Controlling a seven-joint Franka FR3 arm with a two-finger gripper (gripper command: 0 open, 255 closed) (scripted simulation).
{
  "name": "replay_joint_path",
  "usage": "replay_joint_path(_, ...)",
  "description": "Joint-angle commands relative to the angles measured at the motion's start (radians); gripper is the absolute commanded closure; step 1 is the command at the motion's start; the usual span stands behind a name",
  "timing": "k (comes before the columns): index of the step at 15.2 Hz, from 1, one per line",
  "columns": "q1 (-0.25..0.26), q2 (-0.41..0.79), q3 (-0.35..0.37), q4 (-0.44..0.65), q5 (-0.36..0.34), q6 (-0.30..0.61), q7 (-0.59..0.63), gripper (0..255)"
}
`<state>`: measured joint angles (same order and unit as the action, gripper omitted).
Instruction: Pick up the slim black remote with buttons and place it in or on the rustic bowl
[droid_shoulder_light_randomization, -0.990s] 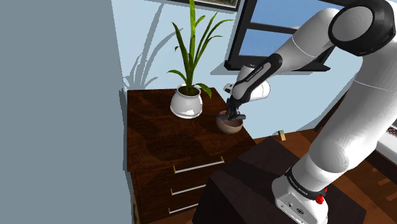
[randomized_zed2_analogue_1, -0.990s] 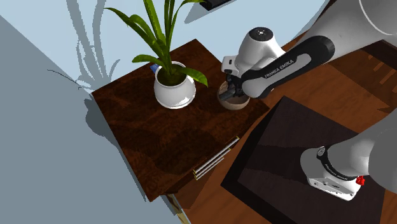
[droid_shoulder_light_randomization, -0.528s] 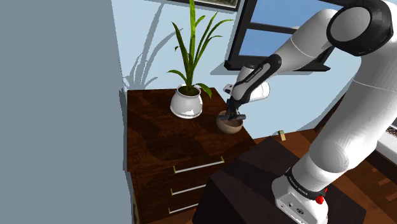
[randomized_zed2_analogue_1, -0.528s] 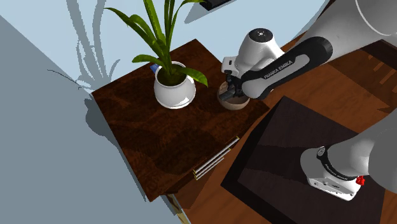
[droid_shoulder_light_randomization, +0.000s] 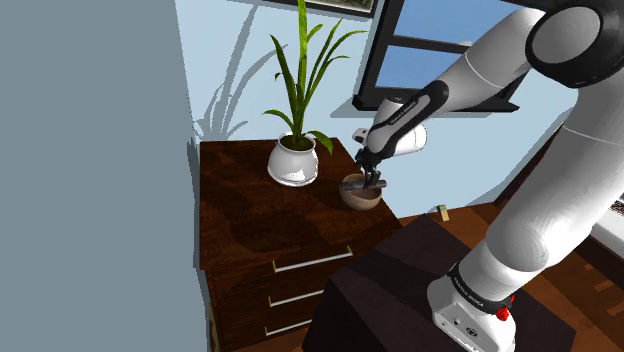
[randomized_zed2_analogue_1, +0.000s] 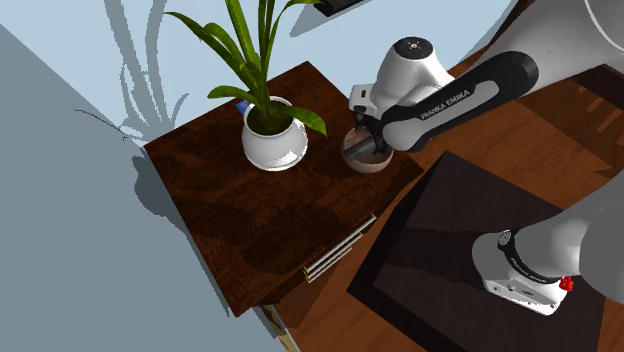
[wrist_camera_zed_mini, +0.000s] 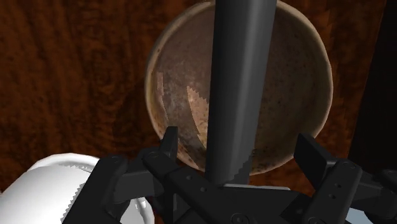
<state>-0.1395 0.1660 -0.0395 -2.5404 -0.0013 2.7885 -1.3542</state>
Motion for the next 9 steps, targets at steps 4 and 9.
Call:
replay_joint_path(4, 0.002, -0.096, -0.003, -0.01, -0.008, -0.087, 0.005, 0)
replay_joint_path(9, 0.002, -0.096, -0.003, -0.009, -0.008, -0.087, 0.005, 0)
